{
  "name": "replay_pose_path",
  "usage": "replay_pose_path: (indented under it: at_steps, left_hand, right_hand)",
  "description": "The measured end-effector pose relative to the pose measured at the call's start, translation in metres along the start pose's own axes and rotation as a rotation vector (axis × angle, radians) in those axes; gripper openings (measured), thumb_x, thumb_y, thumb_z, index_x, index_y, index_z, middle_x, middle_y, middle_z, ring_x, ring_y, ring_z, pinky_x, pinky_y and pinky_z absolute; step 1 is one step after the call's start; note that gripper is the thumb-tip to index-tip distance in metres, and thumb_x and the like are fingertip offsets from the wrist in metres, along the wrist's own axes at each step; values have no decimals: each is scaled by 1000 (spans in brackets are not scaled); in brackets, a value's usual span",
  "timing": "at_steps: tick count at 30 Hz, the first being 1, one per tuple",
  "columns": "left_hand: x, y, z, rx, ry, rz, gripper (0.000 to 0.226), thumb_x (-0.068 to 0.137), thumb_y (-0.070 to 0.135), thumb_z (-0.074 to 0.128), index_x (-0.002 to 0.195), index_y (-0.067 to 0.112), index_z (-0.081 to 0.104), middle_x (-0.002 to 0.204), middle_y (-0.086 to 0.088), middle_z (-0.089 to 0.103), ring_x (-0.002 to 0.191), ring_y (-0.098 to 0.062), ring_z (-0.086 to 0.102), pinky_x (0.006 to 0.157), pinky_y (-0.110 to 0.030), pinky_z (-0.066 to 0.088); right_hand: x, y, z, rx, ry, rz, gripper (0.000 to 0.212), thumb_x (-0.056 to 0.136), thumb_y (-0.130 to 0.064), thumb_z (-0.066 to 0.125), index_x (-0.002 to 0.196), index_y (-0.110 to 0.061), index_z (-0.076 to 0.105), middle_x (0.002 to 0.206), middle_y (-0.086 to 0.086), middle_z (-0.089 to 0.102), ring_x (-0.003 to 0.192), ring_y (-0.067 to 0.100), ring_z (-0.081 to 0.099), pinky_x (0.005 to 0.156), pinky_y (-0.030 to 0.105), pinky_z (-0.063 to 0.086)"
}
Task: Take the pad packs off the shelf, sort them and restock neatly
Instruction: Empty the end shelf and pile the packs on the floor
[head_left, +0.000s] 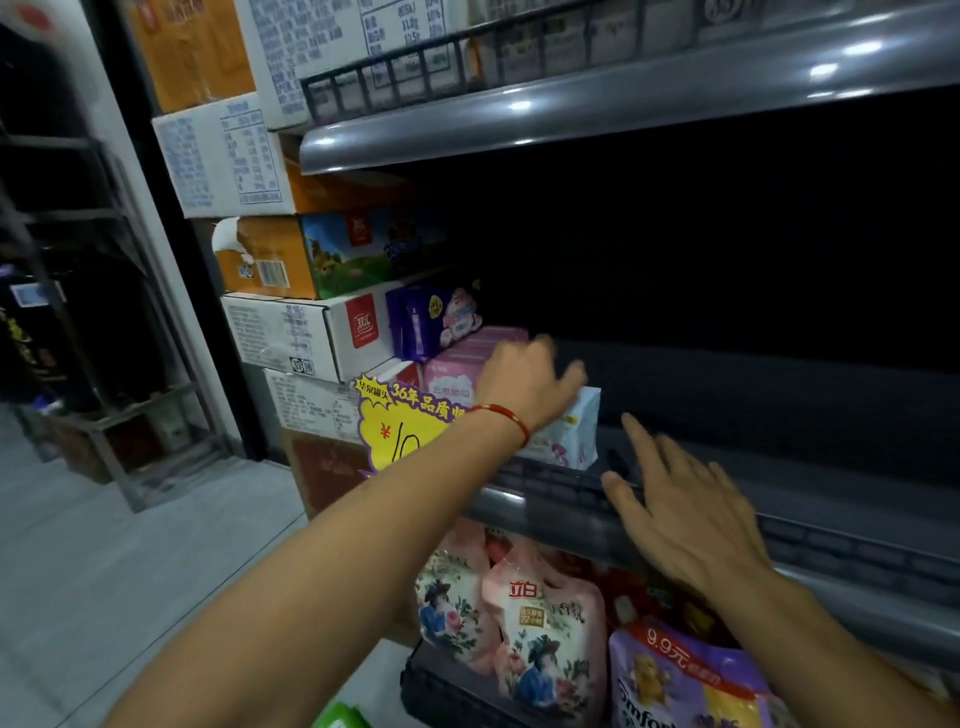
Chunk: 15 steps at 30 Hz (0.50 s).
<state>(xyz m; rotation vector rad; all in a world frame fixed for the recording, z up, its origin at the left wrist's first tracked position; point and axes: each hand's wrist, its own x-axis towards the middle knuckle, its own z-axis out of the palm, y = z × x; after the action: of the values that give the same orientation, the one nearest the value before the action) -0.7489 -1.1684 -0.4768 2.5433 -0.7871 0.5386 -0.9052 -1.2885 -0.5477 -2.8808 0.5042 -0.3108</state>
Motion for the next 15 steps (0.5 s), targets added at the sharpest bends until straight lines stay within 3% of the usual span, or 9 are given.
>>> replay_pose_path:
  at_steps: [2,5,7,8,10,12,15]
  left_hand:
    - [18,-26,-13,79,61,-52,38,90,39,60,112,8,62,108,-19,64,105,-39,61,82,-43,54]
    - [45,-72,-36,316,69,-158,64,89,34,63,143,7,42,146,-22,42,138,-41,37,104,-49,43]
    - [63,-103,-47,388,26,-194,80,92,42,62,155,8,26,162,-20,23,150,-38,19,117,-51,29]
    - [72,-115,-50,405,-15,-213,87,92,48,62,158,9,20,164,-19,20,152,-38,15,119,-51,24]
    - [84,-127,-53,443,-70,-220,88,91,54,63,155,8,25,156,-22,33,146,-40,29,117,-49,30]
    - [89,-129,-53,463,-30,-178,74,91,48,66,146,6,39,144,-24,44,131,-42,43,108,-48,41]
    - [92,-125,-49,374,64,-160,52,96,42,61,136,14,42,135,-27,43,120,-48,45,98,-51,43]
  right_hand:
    - [11,-1,-9,93,-52,-4,74,100,-69,26,155,-52,-20,172,-2,-3,154,29,21,116,50,32]
    - [32,-7,-14,239,-63,-113,75,100,-64,41,156,-56,-8,170,-10,-13,156,28,11,118,54,31]
    - [40,-14,-10,312,-61,-184,73,100,-62,46,158,-54,2,170,-14,-12,157,22,10,120,52,32]
    - [42,-16,-7,334,-40,-194,71,99,-62,48,157,-55,8,170,-15,-7,156,20,14,118,52,35]
    - [44,-18,-2,375,26,-163,65,94,-64,56,149,-53,22,169,-13,7,150,19,27,108,50,44]
    - [46,-18,0,434,69,-111,57,90,-62,64,135,-45,33,158,-11,31,135,16,44,92,43,50]
    - [51,-15,1,563,139,-23,42,90,-53,70,113,-34,40,132,-9,51,106,11,57,77,36,53]
